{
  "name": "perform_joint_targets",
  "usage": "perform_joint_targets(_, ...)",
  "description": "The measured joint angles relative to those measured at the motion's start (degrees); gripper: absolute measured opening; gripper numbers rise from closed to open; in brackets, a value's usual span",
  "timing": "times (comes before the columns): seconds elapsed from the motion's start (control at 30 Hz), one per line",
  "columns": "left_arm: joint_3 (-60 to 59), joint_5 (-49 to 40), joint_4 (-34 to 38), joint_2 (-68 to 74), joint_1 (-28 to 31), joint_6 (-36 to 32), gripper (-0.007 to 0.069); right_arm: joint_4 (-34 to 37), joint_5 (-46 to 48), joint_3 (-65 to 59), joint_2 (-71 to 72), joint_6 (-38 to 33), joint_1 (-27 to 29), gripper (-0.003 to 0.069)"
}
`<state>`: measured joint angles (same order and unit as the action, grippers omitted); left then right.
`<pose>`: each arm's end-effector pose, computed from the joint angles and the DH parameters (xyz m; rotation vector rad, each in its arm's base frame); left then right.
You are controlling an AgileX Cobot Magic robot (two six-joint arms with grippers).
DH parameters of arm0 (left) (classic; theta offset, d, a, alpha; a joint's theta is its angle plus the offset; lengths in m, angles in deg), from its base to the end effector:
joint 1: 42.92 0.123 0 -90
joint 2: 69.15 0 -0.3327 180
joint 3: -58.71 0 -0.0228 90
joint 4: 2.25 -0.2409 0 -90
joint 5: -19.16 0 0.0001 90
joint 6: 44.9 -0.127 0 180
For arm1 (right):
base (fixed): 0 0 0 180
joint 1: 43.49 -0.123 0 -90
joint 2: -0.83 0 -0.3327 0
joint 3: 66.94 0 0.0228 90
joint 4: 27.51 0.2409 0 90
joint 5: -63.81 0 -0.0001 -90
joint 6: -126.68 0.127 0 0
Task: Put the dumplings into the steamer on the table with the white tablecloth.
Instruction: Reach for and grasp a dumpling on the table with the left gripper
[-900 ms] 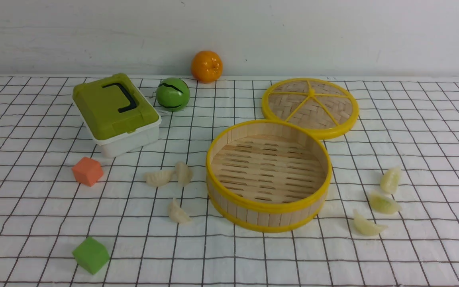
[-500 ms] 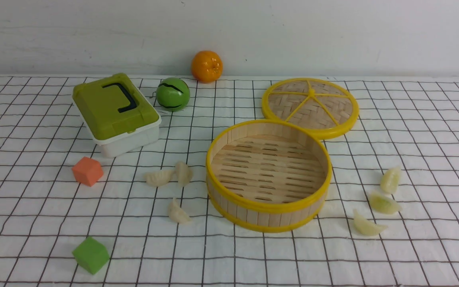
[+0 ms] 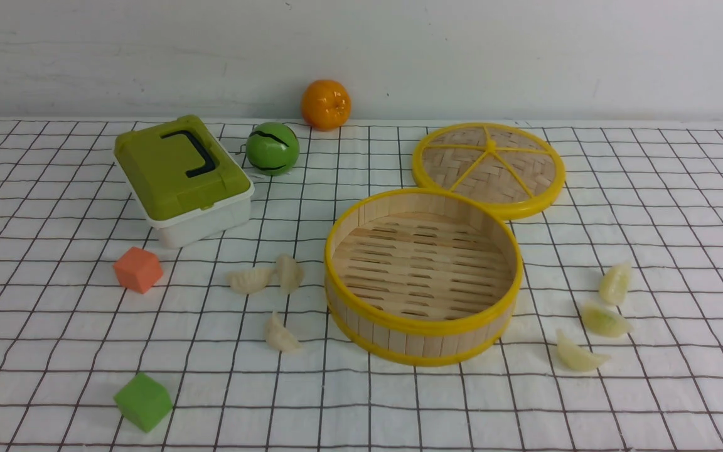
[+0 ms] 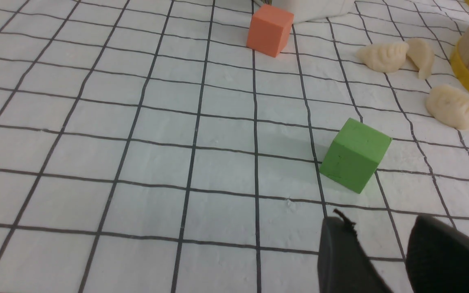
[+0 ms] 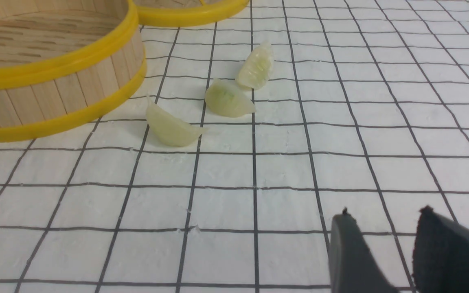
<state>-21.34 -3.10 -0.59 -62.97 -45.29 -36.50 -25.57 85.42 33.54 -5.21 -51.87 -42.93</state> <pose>0.0284 -0.0026 0.1571 -0.1176 1.8927 -0.1567 0.0289 0.0013 0.1618 0.0536 1.8697 0.0441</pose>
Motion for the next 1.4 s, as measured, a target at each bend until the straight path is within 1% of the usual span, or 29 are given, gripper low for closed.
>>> perform_joint_targets(0.13,0.0,0.5,0.0,0.0,0.0,0.0,0.0239,0.0,0.0,0.0,0.0,0.0,0.0,0.0240)
perform_joint_targets(0.3,0.0,3.8,0.0,0.0,0.0,0.0,0.0239,0.0,0.0,0.0,0.0,0.0,0.0,0.0240)
perform_joint_targets(0.37,0.0,7.8,0.0,0.0,0.0,0.0,0.0239,-0.4,0.0,0.0,0.0,0.0,0.0,0.0240)
perform_joint_targets(0.4,0.0,8.2,0.0,0.0,0.0,0.0,0.0239,-0.5,0.0,0.0,0.0,0.0,0.0,0.0240)
perform_joint_targets(0.53,0.0,19.4,0.0,0.0,0.0,0.0,0.0239,-1.9,-2.7,-0.3,0.0,0.0,0.0,0.0240)
perform_joint_targets(0.6,0.0,24.9,0.0,0.0,0.0,0.0,0.0239,-1.9,-7.1,-0.4,0.0,0.0,0.0,0.0240)
perform_joint_targets(0.63,0.0,28.6,0.0,0.0,0.0,0.0,0.0239,-1.9,-11.0,-0.4,0.0,0.0,0.0,0.0240)
perform_joint_targets(0.67,0.0,29.2,0.0,0.0,0.0,0.0,0.0239,-1.9,-11.7,-0.4,0.0,0.0,0.0,0.0240)
perform_joint_targets(0.77,0.0,39.9,0.0,0.0,0.0,0.0,0.0239,-1.9,-24.6,-0.4,0.0,0.4,0.0,0.0240)
perform_joint_targets(0.83,0.0,42.1,0.0,0.0,0.0,0.0,0.0239,-2.3,-28.8,-0.4,0.0,1.2,0.0,0.0240)
perform_joint_targets(0.87,0.0,45.3,0.1,0.0,0.0,0.2,0.0239,-2.3,-34.6,-0.4,0.0,3.6,0.0,0.0240)
perform_joint_targets(0.9,0.0,46.1,0.1,0.0,0.0,0.3,0.0239,-2.3,-36.1,-0.4,0.0,4.3,0.0,0.0240)
perform_joint_targets(0.97,0.0,50.2,0.5,0.0,0.0,3.1,0.0239,-2.3,-46.0,-0.4,0.0,11.2,0.0,0.0240)
perform_joint_targets(1.03,0.0,51.3,0.7,0.0,0.0,7.1,0.0239,-2.3,-50.9,-0.4,0.0,14.1,0.0,0.0240)
perform_joint_targets(1.07,0.0,51.7,0.8,0.0,0.0,10.7,0.0239,-2.3,-52.9,-0.4,0.0,15.9,0.0,0.0240)
perform_joint_targets(1.1,0.0,52.1,0.6,0.0,0.0,16.3,0.0239,-2.3,-54.5,-0.4,0.0,17.9,0.0,0.0240)
perform_joint_targets(1.13,0.0,52.1,0.3,0.0,0.0,17.8,0.0239,-2.3,-54.8,-0.4,0.0,18.4,0.0,0.0240)
perform_joint_targets(1.17,0.6,51.4,-0.6,0.0,0.0,21.7,0.0237,-2.3,-55.1,-0.1,0.0,19.5,0.0,0.0235)
perform_joint_targets(1.2,0.7,50.7,-1.2,0.0,0.0,22.2,0.0234,-2.3,-55.1,0.0,0.0,19.9,0.0,0.0233)
perform_joint_targets(1.23,3.8,46.9,-5.0,0.0,0.0,26.1,0.0210,-2.4,-54.2,2.3,0.0,21.0,0.0,0.0204)
perform_joint_targets(1.27,6.0,43.7,-7.9,0.0,0.0,27.3,0.0184,-2.4,-52.9,3.7,0.0,21.1,0.0,0.0175)
perform_joint_targets(1.3,7.2,43.0,-8.5,0.0,0.0,27.8,0.0179,-2.4,-52.9,4.2,0.0,21.1,0.0,0.0175)
perform_joint_targets(1.33,12.6,37.4,-13.1,0.3,0.0,29.8,0.0119,-2.4,-49.5,7.4,-0.2,21.0,0.0,0.0111)
perform_joint_targets(1.37,15.6,34.7,-15.1,1.0,0.0,30.7,0.0085,-2.4,-46.8,9.9,-0.7,20.8,0.0,0.0062)
perform_joint_targets(1.4,17.8,32.7,-16.5,1.9,0.0,31.4,0.0066,-2.4,-45.7,11.5,-1.0,20.6,0.0,0.0044)
